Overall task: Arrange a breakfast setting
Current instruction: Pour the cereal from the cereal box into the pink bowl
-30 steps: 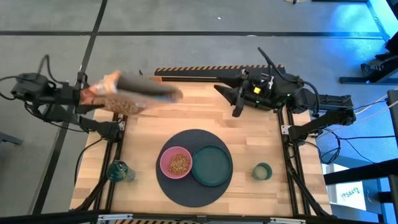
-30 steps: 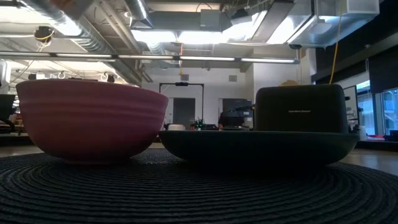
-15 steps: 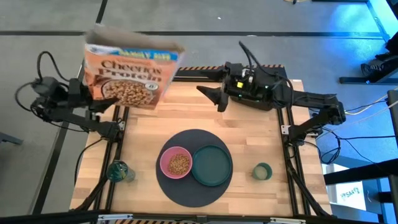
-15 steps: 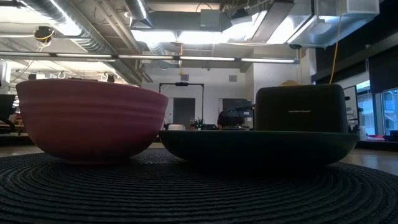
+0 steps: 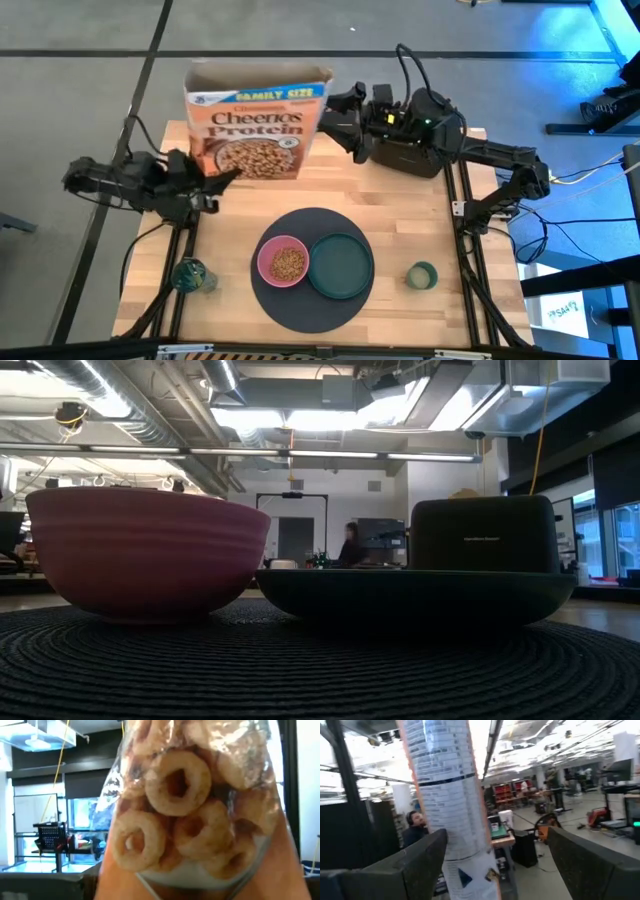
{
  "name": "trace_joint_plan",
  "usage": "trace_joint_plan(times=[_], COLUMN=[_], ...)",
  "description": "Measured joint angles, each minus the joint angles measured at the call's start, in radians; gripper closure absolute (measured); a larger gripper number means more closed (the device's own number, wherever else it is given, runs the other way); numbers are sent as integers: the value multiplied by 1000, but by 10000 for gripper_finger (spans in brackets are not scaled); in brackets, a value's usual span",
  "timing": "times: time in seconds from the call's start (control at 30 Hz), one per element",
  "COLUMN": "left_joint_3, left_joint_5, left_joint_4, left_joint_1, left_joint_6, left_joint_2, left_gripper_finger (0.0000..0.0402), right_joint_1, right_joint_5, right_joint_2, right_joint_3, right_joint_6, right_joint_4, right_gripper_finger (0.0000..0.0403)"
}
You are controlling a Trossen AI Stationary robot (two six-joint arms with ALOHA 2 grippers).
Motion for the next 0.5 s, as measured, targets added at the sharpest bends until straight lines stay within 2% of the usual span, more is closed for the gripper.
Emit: trace_joint_plan(times=[0.27,0.4,0.5], left_joint_3=[-10,-11,-11], left_joint_5=[22,93,118], left_joint_4=[123,199,230], left_joint_1=[89,138,163], left_joint_6=[-53,-101,-136], left_joint_2=[154,215,252], left_gripper_finger=[208,208,208], right_joint_1=[0,-2,-13], right_joint_5=[-123,-128,-128], right_joint_2=[0,-1,-1], right_joint_3=[0,0,0], right_joint_6=[-10,-11,-11], right_joint_4=[-41,-72,-105], right_gripper_finger=[66,68,94])
